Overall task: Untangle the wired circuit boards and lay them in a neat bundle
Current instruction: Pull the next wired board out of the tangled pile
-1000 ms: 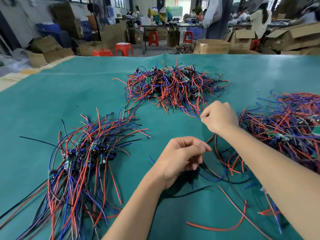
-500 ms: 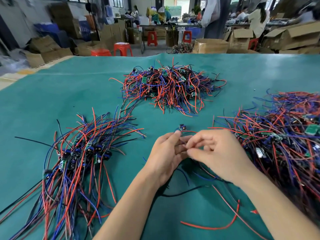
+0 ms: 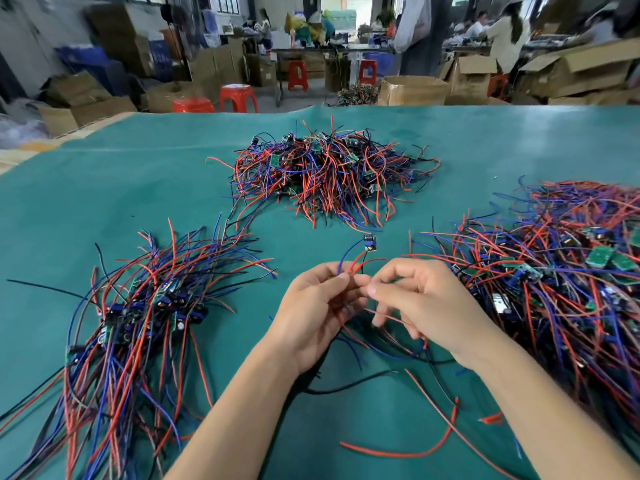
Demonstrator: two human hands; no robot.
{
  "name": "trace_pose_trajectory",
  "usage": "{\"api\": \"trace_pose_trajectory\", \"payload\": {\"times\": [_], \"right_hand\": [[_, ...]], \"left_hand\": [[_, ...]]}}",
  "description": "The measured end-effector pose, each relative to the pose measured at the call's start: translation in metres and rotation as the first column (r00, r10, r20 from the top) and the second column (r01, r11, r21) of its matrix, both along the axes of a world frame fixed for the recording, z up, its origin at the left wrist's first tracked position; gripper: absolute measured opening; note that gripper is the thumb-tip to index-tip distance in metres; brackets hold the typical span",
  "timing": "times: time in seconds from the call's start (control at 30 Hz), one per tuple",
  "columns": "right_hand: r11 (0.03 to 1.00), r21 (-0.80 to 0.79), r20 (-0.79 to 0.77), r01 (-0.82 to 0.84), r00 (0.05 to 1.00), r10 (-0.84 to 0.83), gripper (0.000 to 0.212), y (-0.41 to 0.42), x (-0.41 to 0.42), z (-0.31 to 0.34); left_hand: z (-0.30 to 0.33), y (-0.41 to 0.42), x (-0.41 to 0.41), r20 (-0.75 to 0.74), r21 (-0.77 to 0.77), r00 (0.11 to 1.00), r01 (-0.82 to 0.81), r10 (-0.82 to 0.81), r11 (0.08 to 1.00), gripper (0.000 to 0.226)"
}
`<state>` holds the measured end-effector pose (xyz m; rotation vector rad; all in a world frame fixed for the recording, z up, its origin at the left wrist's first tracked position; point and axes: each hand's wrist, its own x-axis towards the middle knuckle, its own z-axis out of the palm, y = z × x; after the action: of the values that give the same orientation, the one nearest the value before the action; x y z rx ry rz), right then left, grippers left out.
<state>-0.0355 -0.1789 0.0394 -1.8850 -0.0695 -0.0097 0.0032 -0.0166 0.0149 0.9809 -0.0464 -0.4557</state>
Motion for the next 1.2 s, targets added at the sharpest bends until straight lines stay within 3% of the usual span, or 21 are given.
{"api": "trace_pose_trajectory", "payload": {"times": [0.07, 0.13, 0.2, 0.33, 0.37, 0.43, 0.5, 0.57, 0.63, 0.7, 0.87, 0.97, 1.03, 1.2], "right_hand": [[0.982, -0.049, 0.114, 0.181, 0.978, -0.175, 0.009, -0.001, 0.004, -0.006], [0.954, -0.019, 0.193, 0.300, 0.937, -0.291, 0.022, -0.002, 0.006, -0.010], [0.951, -0.012, 0.240, 0.308, 0.924, -0.297, 0.036, -0.002, 0.007, -0.010], [0.941, 0.044, 0.290, 0.336, 0.897, -0.334, 0.021, -0.004, 0.006, -0.008], [0.931, 0.111, 0.273, 0.349, 0.890, -0.366, 0.021, -0.006, 0.006, -0.006], [0.862, 0.391, 0.137, 0.323, 0.906, -0.401, 0.016, -0.009, 0.005, 0.003], [0.679, 0.677, -0.042, 0.286, 0.935, -0.353, 0.011, -0.015, 0.007, 0.011], [0.548, 0.794, -0.121, 0.262, 0.952, -0.281, 0.010, -0.021, 0.008, 0.014], [0.521, 0.816, -0.157, 0.251, 0.963, -0.218, 0.007, -0.020, 0.009, 0.013], [0.556, 0.788, -0.196, 0.265, 0.964, -0.180, 0.017, -0.014, 0.009, 0.011], [0.770, 0.587, -0.201, 0.248, 0.967, -0.158, 0.009, 0.001, 0.007, 0.001], [0.866, 0.474, -0.076, 0.161, 0.987, -0.141, 0.016, 0.006, 0.004, -0.002], [0.963, 0.249, 0.074, 0.106, 0.989, -0.128, 0.025, 0.006, 0.003, -0.005], [0.997, -0.022, 0.196, 0.074, 0.978, -0.068, 0.028, 0.005, 0.003, -0.008]], "left_hand": [[0.001, 0.000, 0.000, 0.018, 0.028, 1.000, 0.012, -0.013, 1.000, 0.019], [0.001, -0.001, -0.002, 0.053, 0.073, 0.998, 0.034, -0.038, 0.997, 0.020], [0.000, -0.002, -0.003, 0.084, 0.110, 0.995, 0.051, -0.061, 0.993, 0.018], [0.003, -0.004, -0.004, 0.068, 0.104, 0.996, 0.042, -0.049, 0.994, 0.026], [0.004, -0.004, -0.003, 0.041, 0.093, 0.998, 0.034, -0.038, 0.995, 0.031], [0.006, -0.003, -0.003, -0.018, 0.058, 1.000, 0.011, -0.010, 0.998, 0.036], [0.007, -0.003, -0.003, -0.046, 0.033, 0.999, -0.001, 0.002, 0.999, 0.039], [0.007, -0.003, -0.004, -0.057, 0.032, 0.998, -0.004, 0.006, 0.999, 0.037], [0.007, -0.003, -0.004, -0.045, 0.035, 0.999, 0.003, -0.001, 0.999, 0.034], [0.006, -0.002, -0.004, -0.009, 0.037, 1.000, 0.016, -0.016, 0.999, 0.031], [0.004, -0.001, -0.005, 0.081, 0.099, 0.994, 0.059, -0.067, 0.993, 0.027], [0.002, -0.001, -0.006, 0.136, 0.143, 0.986, 0.075, -0.094, 0.987, 0.018], [0.000, -0.001, -0.007, 0.171, 0.138, 0.980, 0.081, -0.105, 0.987, 0.018], [-0.001, -0.002, -0.006, 0.166, 0.127, 0.984, 0.039, -0.060, 0.991, 0.018]]}}
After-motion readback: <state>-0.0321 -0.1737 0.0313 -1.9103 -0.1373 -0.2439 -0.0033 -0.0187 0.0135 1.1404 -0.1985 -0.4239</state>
